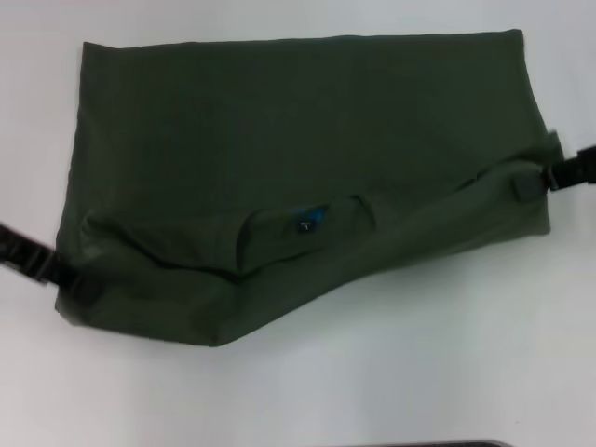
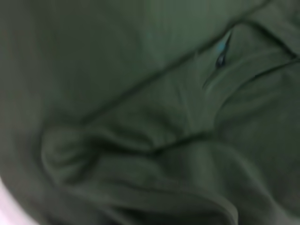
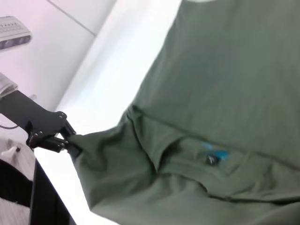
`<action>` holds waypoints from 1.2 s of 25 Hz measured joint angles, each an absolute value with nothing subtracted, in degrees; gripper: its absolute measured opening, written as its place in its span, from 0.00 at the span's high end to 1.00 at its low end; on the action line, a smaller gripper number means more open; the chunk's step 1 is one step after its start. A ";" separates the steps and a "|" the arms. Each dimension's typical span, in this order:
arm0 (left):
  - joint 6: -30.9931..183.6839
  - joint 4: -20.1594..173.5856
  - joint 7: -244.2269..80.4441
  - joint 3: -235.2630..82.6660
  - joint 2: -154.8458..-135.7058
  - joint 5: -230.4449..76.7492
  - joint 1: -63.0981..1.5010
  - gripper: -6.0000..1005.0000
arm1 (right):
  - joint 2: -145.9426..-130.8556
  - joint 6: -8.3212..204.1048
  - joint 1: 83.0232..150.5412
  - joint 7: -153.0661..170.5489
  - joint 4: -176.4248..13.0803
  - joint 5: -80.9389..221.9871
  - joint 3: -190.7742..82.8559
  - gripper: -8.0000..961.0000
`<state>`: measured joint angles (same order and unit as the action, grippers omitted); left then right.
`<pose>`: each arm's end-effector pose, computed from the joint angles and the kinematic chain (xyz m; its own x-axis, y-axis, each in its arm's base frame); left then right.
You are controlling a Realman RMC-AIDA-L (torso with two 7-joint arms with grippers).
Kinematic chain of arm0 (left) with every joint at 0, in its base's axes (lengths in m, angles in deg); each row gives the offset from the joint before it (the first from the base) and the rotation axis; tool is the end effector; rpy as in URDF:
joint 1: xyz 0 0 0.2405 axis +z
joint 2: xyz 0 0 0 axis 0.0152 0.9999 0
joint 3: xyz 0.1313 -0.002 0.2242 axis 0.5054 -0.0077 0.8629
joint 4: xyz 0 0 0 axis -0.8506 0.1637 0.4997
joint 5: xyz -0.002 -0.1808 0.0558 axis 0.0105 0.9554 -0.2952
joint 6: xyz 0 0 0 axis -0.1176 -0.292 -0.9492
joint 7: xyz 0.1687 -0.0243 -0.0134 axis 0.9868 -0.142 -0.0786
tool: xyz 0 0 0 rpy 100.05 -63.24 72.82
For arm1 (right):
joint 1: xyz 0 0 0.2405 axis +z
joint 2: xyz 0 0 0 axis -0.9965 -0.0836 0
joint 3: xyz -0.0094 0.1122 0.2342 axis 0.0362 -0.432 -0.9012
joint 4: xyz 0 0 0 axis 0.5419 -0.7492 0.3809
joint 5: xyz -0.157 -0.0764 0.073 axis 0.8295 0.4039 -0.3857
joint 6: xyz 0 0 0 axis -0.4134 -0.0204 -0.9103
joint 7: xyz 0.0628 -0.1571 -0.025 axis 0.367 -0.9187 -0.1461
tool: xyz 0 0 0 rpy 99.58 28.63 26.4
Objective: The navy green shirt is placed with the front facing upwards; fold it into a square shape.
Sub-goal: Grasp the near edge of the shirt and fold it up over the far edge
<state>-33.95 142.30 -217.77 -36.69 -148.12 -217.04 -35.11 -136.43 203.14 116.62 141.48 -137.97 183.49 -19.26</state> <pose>-0.2489 0.2851 0.0292 0.4495 0.8688 -0.2076 0.8690 -0.4791 -0.1238 0.2406 0.2994 0.0585 0.4813 -0.8689 -0.1153 -0.8668 -0.4914 0.0851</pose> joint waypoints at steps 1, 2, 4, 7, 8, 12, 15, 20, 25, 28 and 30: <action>-33.95 142.83 -217.78 -36.92 -148.09 -216.13 -35.33 0.93 | -136.25 203.12 116.86 141.49 -137.97 183.19 -19.61 0.96; -33.95 143.13 -217.82 -37.08 -147.99 -215.17 -35.44 0.93 | -136.18 203.14 116.95 141.49 -137.97 183.14 -19.83 0.96; -33.95 144.15 -217.90 -38.03 -147.64 -212.81 -35.46 0.93 | -136.11 203.15 116.99 141.35 -137.97 183.09 -20.63 0.96; -33.96 145.48 -217.96 -40.71 -146.89 -210.56 -35.29 0.93 | -135.73 203.14 117.01 141.24 -137.97 182.99 -22.74 0.96; -33.97 145.74 -218.10 -41.88 -146.57 -209.73 -35.28 0.93 | -135.62 203.14 117.04 141.24 -137.97 182.92 -23.31 0.96; -33.59 145.93 -218.88 -44.88 -145.78 -208.53 -35.33 0.93 | -135.50 203.14 116.76 141.18 -137.96 182.81 -24.06 0.96; -33.26 146.79 -219.27 -47.05 -145.76 -208.49 -35.41 0.93 | -135.46 203.10 116.47 141.08 -137.95 182.79 -25.23 0.96; -33.12 147.45 -219.28 -48.74 -145.79 -208.53 -35.23 0.93 | -135.06 203.04 116.33 140.68 -137.45 182.57 -28.29 0.96; -31.19 144.09 -218.67 -48.15 -146.17 -208.83 -34.97 0.93 | -135.53 202.50 116.28 139.82 -136.19 183.41 -27.33 0.96; -26.87 142.72 -218.61 -48.12 -147.14 -208.80 -34.95 0.93 | -135.98 199.49 116.16 139.65 -134.90 183.44 -27.71 0.96; -23.05 142.62 -218.72 -48.12 -148.07 -208.80 -35.12 0.93 | -136.32 196.62 115.86 139.22 -134.08 183.33 -28.27 0.96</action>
<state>-23.05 142.62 -218.72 -48.12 -148.07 -208.80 -35.12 -136.32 196.62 115.86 139.22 -134.08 183.33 -28.27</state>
